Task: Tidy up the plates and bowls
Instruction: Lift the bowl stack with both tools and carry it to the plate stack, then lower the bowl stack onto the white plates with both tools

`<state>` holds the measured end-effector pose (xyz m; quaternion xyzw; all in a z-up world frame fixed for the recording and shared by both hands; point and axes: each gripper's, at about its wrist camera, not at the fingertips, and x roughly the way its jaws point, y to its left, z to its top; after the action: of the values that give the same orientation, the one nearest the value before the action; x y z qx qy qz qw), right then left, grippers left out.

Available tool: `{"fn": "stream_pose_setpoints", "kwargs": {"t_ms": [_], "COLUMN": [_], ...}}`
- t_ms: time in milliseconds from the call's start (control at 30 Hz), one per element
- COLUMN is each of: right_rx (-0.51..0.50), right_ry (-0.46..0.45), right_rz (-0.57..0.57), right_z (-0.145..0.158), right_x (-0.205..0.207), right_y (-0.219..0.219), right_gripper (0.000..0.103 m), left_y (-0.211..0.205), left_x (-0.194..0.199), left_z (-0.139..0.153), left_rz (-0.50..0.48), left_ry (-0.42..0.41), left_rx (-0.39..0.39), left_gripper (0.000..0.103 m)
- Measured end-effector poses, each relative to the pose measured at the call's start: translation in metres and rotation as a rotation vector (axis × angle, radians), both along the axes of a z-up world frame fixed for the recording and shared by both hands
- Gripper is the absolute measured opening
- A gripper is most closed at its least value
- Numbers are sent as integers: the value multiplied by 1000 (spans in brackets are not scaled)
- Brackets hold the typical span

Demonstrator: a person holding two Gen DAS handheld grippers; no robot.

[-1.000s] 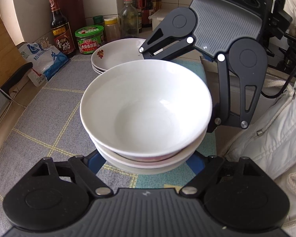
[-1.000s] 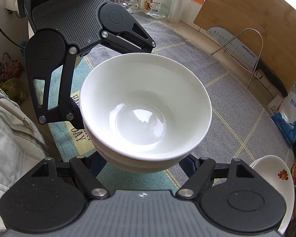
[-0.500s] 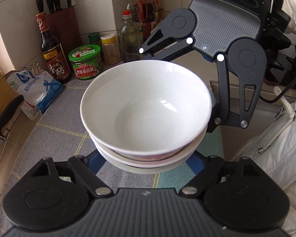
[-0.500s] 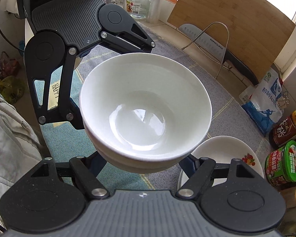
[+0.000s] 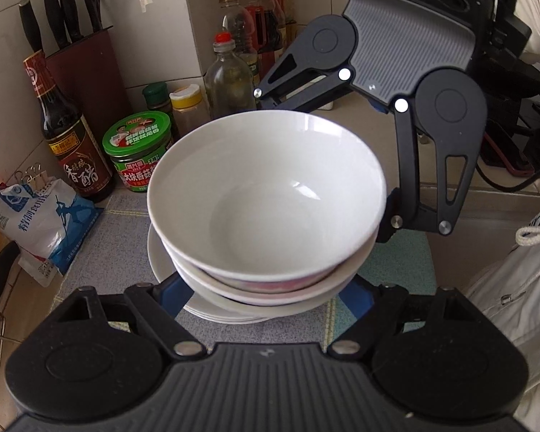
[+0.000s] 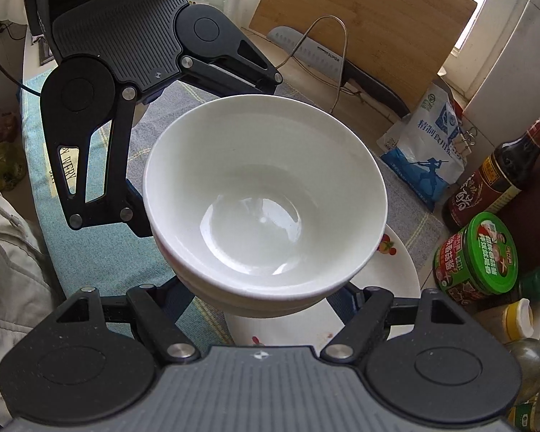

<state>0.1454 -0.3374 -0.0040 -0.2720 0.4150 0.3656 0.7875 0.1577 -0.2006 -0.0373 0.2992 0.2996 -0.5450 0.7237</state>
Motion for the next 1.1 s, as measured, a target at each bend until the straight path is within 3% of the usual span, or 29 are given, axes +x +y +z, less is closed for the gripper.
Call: {"fn": "stream_pose_setpoints", "kwargs": {"t_ms": [533, 1100], "right_rx": [13, 28], "right_ry": [46, 78], "right_rz": [-54, -58], "right_z": [-28, -41], "right_x": [28, 43], "right_y": [-38, -46], "right_gripper": [82, 82], "left_y": [-37, -51], "left_x": [33, 48], "left_z": [-30, -45], "left_rz": [-6, 8], "left_ry": [33, 76], "left_rx": [18, 27], "left_gripper": [86, 86]}}
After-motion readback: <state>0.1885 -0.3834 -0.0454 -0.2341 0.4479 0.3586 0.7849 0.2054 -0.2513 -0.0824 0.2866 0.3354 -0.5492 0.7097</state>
